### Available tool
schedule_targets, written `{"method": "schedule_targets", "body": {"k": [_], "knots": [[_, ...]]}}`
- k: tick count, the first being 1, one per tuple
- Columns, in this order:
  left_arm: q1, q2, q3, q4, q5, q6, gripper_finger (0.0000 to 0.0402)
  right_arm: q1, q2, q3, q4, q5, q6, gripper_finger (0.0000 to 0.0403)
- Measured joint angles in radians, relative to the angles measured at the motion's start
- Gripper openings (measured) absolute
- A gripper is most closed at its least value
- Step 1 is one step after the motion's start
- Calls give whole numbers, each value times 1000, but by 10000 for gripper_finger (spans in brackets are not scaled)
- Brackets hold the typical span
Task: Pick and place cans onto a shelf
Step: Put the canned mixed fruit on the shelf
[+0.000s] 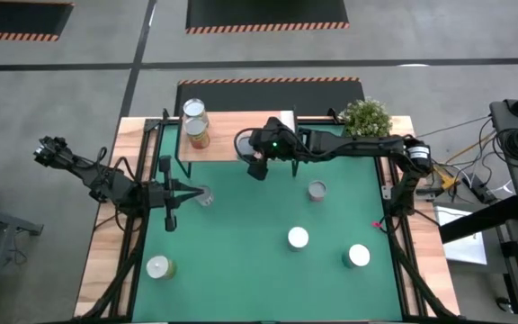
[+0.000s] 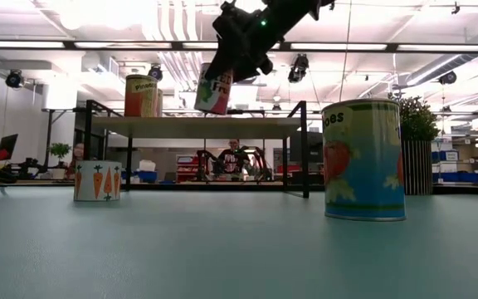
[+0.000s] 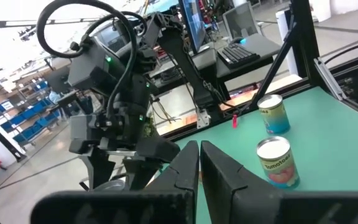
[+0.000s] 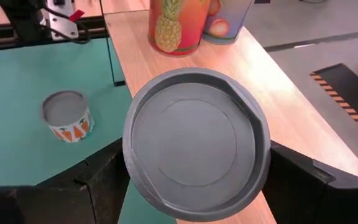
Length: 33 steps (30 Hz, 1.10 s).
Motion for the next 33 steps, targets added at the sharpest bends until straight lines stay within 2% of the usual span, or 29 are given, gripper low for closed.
{"method": "schedule_targets", "body": {"k": [12,21,27,33], "knots": [[0,0,0,2,0,0,0,-29,0,0,26,8,27,343],[0,0,0,1,0,-1,0,-32,-45,79,-57,8,18,345],[0,1,0,1,0,-1,0,-25,-57,172,-271,7,16,309],[0,3,0,1,0,-4,0,-25,-56,135,-382,0,66,212]]}}
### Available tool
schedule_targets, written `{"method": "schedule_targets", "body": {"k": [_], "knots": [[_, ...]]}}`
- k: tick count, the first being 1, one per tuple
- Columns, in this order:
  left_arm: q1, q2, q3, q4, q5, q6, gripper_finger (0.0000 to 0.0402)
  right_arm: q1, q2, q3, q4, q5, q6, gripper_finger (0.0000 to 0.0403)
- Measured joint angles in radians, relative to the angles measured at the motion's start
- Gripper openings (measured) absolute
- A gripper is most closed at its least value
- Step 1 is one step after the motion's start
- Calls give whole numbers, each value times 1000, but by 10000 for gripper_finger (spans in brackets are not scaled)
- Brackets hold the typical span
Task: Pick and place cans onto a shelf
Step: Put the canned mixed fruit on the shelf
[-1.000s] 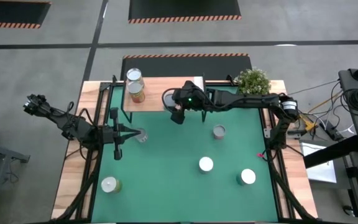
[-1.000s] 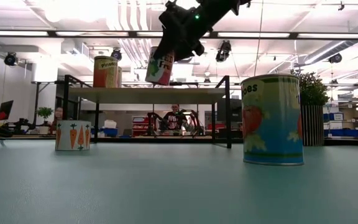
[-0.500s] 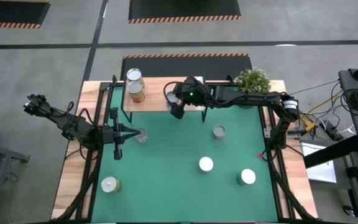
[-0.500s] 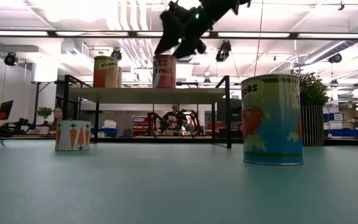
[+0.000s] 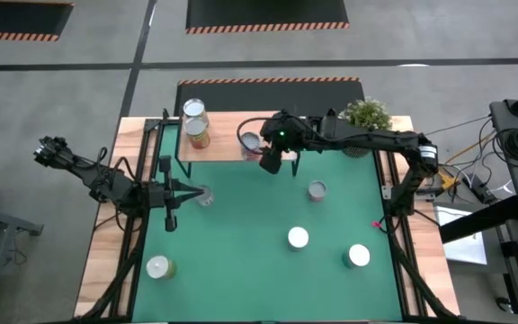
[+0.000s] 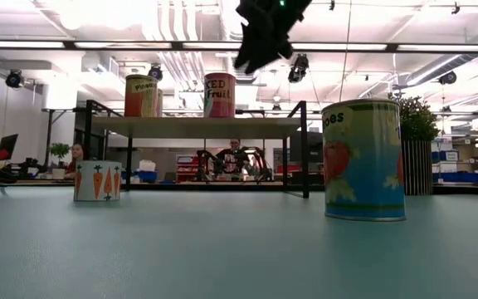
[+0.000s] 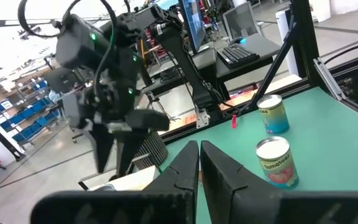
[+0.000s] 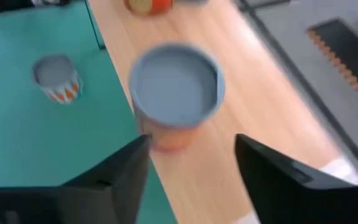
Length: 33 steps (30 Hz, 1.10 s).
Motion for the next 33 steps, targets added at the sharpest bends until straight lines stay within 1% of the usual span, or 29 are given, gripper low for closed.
{"method": "schedule_targets", "body": {"k": [4,7,10,11,16,20,22,27,31,33], "knots": [[0,1,0,0,0,0,0,2,0,-66,15,0,8,128],[0,1,0,0,0,0,0,2,1,-131,87,0,-4,70],[0,1,0,0,0,0,0,2,2,-181,188,0,-37,22],[0,1,0,0,0,0,0,2,2,-189,220,1,-51,16],[0,1,0,0,0,0,0,-12,7,-201,350,17,-102,13],[0,1,0,1,0,0,0,-14,7,-201,362,98,-136,13],[0,1,0,0,0,0,0,-14,7,-201,361,113,-146,13],[0,1,0,0,0,-4,0,-13,4,-179,356,119,-169,13],[0,1,0,0,0,-7,0,-16,-2,-120,342,54,-132,12],[0,1,0,0,0,-6,0,-18,-2,-106,324,40,-120,12]]}}
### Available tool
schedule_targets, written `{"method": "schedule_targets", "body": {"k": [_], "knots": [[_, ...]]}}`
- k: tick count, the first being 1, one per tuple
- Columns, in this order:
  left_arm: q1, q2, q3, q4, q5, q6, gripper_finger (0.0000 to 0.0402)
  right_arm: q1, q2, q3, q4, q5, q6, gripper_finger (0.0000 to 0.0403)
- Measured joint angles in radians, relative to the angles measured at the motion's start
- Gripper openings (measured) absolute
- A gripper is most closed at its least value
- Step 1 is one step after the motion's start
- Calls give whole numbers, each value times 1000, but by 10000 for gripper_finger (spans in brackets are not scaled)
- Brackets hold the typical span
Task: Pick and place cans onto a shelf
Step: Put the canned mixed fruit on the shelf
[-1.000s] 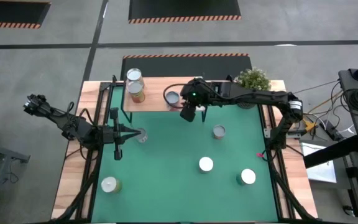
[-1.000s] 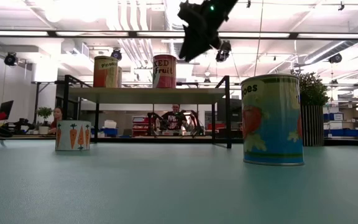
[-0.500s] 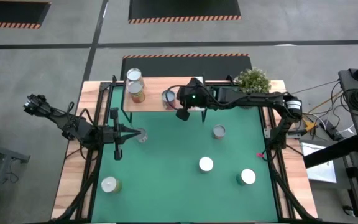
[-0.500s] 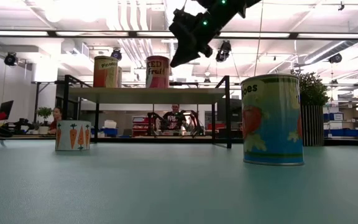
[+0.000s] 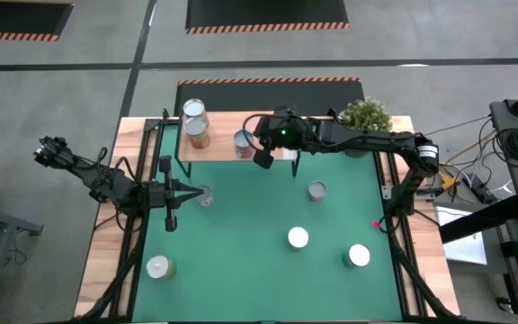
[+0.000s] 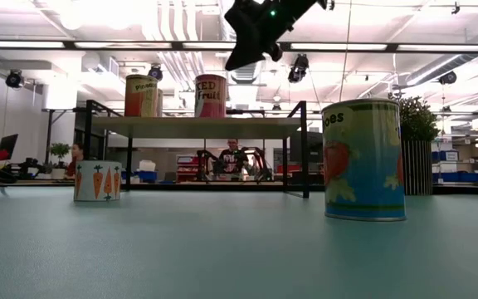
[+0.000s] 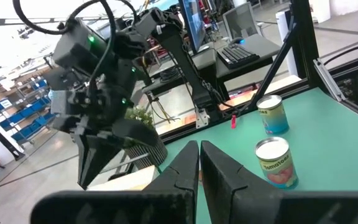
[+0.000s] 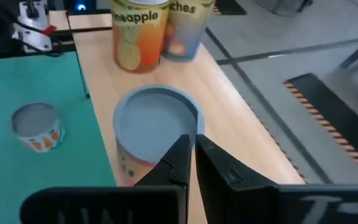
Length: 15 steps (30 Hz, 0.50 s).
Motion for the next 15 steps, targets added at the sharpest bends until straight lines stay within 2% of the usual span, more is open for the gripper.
{"method": "schedule_targets", "body": {"k": [8,15], "knots": [[0,0,0,0,0,0,0,-1,8,-5,-149,-48,38,12],[0,0,0,0,0,3,0,-8,68,-12,-45,-58,-2,12]]}}
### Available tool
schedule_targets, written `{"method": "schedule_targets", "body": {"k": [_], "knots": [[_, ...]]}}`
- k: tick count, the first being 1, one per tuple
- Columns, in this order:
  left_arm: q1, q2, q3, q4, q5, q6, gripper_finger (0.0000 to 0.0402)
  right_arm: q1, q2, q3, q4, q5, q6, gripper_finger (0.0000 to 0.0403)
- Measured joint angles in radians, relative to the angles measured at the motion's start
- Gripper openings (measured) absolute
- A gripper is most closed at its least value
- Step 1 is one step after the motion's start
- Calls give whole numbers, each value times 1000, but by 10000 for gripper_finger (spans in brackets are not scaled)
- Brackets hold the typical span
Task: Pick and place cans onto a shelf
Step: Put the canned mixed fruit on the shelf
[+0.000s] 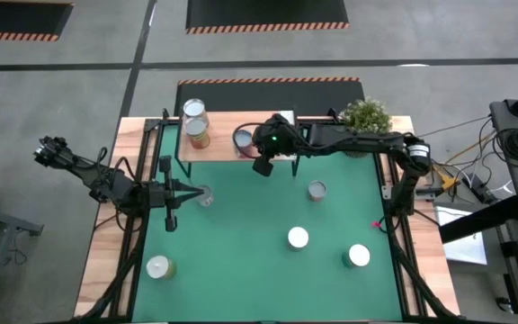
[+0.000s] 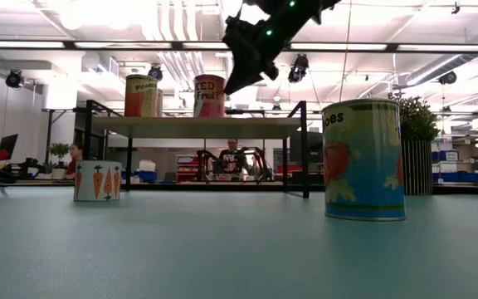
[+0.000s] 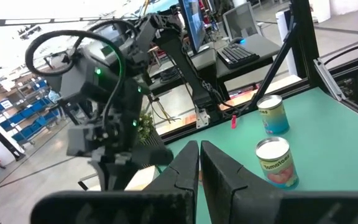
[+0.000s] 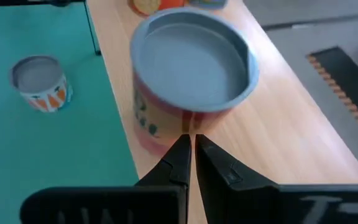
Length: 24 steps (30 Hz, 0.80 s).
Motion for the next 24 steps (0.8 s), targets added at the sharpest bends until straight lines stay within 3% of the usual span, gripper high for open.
{"method": "schedule_targets", "body": {"k": [6,12,14,20,24], "knots": [[0,0,0,0,0,0,0,-9,24,3,57,179,-66,12],[0,0,0,-3,0,0,0,0,-5,6,53,182,-76,12],[0,0,0,-4,0,0,0,4,-14,24,57,168,-76,12],[0,0,0,-1,0,0,0,-3,-2,81,119,-21,-61,12],[0,0,0,0,0,0,0,-5,15,104,165,-39,-57,12]]}}
